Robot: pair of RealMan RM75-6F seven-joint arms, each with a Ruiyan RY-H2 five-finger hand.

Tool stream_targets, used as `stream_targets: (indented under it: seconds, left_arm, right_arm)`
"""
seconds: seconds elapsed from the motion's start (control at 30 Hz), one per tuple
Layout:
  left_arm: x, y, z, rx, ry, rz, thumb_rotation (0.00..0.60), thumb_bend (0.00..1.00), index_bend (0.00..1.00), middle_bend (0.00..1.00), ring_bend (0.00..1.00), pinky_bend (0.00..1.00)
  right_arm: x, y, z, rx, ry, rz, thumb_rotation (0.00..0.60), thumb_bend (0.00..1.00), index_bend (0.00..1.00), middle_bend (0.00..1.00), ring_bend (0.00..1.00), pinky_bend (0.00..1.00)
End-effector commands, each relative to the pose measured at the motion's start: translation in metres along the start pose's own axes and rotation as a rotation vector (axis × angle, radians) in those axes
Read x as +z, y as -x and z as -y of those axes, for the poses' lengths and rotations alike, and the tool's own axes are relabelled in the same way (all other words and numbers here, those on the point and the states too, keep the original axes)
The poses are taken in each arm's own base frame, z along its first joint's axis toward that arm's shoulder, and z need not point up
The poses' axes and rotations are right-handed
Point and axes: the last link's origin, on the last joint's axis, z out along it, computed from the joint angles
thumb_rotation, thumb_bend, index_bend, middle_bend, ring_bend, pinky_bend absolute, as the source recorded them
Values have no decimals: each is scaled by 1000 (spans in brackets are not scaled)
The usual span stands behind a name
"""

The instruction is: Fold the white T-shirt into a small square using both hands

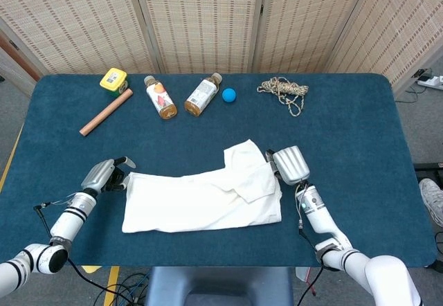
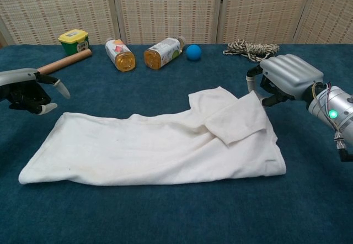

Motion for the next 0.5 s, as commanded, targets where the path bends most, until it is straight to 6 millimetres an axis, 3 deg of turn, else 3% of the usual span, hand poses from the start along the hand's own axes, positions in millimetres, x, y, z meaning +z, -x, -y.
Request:
stream_targets:
  seconds: [0.03,0.5]
  left_arm:
    - [-1,-1,0,0,0,-1,600,518,368,921,849,960]
    - [-3,-3,2,1,-1,-4,600,518,365,921,849,960]
  right_arm:
    - [2,1,1,0,3,4,600,689,953,970,1000,1000]
    - [15,8,2,-20,37,40,600,679,946,948,1000,1000]
